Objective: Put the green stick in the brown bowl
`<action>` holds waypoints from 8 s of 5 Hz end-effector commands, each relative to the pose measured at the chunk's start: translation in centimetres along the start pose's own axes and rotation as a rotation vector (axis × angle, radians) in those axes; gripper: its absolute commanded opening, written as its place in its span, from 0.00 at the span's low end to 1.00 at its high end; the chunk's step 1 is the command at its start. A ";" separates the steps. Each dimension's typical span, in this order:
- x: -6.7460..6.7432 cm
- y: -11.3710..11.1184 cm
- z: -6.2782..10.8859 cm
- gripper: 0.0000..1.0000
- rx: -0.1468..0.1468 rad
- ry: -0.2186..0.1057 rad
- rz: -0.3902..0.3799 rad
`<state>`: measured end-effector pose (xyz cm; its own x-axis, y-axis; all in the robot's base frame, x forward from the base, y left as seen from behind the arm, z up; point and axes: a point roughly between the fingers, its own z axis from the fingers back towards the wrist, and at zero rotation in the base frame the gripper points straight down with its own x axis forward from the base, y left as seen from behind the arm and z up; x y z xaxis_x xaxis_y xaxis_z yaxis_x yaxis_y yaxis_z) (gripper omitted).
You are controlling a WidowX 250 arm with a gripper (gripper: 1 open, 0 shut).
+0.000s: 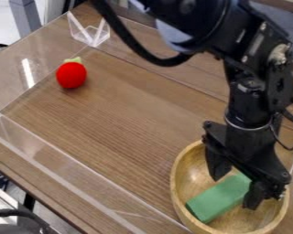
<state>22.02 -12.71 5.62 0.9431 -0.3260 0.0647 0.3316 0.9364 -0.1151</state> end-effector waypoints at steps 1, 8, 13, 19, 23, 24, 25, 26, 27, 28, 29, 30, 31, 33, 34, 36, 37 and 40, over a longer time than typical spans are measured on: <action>0.6 0.0 0.9 1.00 -0.011 -0.044 0.001; 1.9 4.3 7.8 1.00 0.083 -0.131 0.167; 5.4 11.4 7.3 1.00 0.193 -0.141 0.312; 7.8 14.7 5.8 1.00 0.251 -0.131 0.346; 9.4 15.5 5.2 1.00 0.262 -0.120 0.361; 9.0 15.0 4.4 1.00 0.248 -0.089 0.350; 8.6 14.5 3.6 1.00 0.234 -0.061 0.332; 8.2 13.9 2.8 1.00 0.220 -0.032 0.313; 7.8 13.0 2.2 1.00 0.204 -0.008 0.283; 7.4 12.1 1.7 1.00 0.190 0.013 0.256; 6.9 11.1 1.3 1.00 0.175 0.028 0.220; 6.4 9.5 1.3 1.00 0.161 0.035 0.167; 5.7 7.5 1.9 1.00 0.150 0.028 0.098; 4.6 4.5 1.6 1.00 0.116 0.037 0.003; 4.1 3.5 1.5 1.00 0.104 0.040 -0.026; 3.3 0.7 1.1 1.00 0.088 0.044 -0.119; 3.1 -0.5 0.4 1.00 0.084 0.050 -0.160; 2.6 -1.7 -1.1 1.00 0.074 0.089 -0.209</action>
<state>24.06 -14.67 4.40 0.8628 -0.5048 -0.0257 0.5040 0.8631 -0.0327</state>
